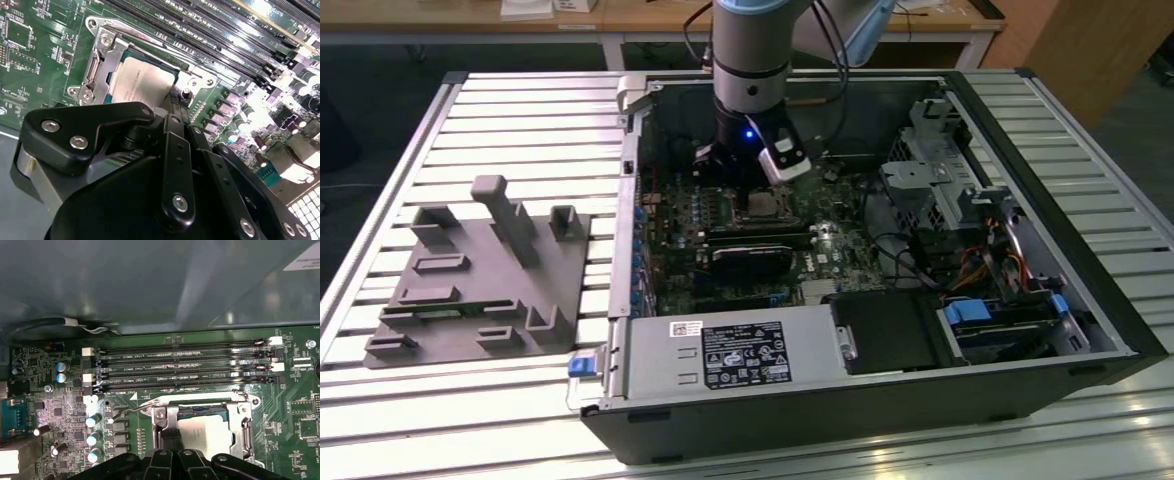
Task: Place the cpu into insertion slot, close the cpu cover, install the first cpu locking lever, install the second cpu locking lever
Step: 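Close the cpu cover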
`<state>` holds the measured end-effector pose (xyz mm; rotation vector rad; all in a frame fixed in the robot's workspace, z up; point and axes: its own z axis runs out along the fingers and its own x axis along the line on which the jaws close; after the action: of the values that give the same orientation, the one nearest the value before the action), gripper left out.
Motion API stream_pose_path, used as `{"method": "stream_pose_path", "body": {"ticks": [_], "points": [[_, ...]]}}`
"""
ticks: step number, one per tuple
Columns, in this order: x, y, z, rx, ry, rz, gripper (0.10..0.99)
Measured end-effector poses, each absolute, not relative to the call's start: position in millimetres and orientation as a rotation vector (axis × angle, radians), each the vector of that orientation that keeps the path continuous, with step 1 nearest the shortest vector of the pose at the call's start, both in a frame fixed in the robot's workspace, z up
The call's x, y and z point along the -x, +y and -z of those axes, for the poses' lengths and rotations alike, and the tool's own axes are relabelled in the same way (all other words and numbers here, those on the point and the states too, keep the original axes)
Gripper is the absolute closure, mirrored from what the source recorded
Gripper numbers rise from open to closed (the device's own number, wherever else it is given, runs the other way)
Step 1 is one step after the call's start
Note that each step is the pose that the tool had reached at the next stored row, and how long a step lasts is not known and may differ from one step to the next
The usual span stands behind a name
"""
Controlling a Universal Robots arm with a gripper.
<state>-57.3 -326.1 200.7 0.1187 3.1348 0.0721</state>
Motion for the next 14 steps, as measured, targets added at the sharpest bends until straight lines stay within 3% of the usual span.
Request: {"method": "stream_pose_path", "body": {"ticks": [14], "points": [[49.4, -325.9, -199.3, -0.119, 3.134, -0.074, 0.980]]}}
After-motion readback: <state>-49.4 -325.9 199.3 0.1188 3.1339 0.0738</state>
